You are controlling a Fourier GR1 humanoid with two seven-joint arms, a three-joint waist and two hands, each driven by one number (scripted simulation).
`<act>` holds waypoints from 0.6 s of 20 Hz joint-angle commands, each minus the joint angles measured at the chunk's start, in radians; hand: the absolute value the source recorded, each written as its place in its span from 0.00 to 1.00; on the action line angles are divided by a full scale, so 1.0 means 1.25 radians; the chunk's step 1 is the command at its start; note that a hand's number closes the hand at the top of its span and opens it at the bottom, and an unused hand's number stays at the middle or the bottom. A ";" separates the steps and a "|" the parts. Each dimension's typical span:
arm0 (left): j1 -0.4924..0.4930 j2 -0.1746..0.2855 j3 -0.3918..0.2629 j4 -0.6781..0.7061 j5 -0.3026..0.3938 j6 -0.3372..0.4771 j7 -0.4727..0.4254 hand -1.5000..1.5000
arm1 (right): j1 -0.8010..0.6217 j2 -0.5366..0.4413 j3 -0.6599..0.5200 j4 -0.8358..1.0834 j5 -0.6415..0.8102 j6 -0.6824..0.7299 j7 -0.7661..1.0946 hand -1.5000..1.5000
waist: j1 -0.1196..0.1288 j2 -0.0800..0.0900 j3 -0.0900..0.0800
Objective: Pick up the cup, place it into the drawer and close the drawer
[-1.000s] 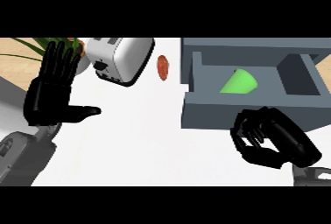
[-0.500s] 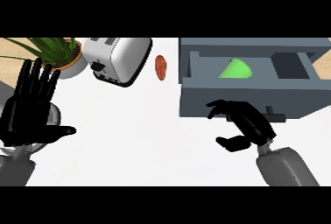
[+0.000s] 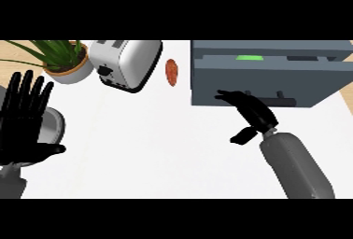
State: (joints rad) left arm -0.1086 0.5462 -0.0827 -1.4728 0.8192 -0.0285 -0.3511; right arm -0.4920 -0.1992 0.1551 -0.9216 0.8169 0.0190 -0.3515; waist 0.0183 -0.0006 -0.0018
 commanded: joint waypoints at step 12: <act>-0.008 -0.015 0.054 0.078 -0.013 -0.118 -0.025 0.00 | -0.345 -0.104 -0.151 0.488 -0.030 0.056 -0.164 0.00 | 0.039 0.023 0.003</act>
State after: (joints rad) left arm -0.1129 0.5198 -0.0313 -1.3996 0.7994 -0.1401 -0.3727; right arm -0.8272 -0.2593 0.0088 -0.4439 0.7788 0.0632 -0.5738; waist 0.0418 -0.0007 -0.0046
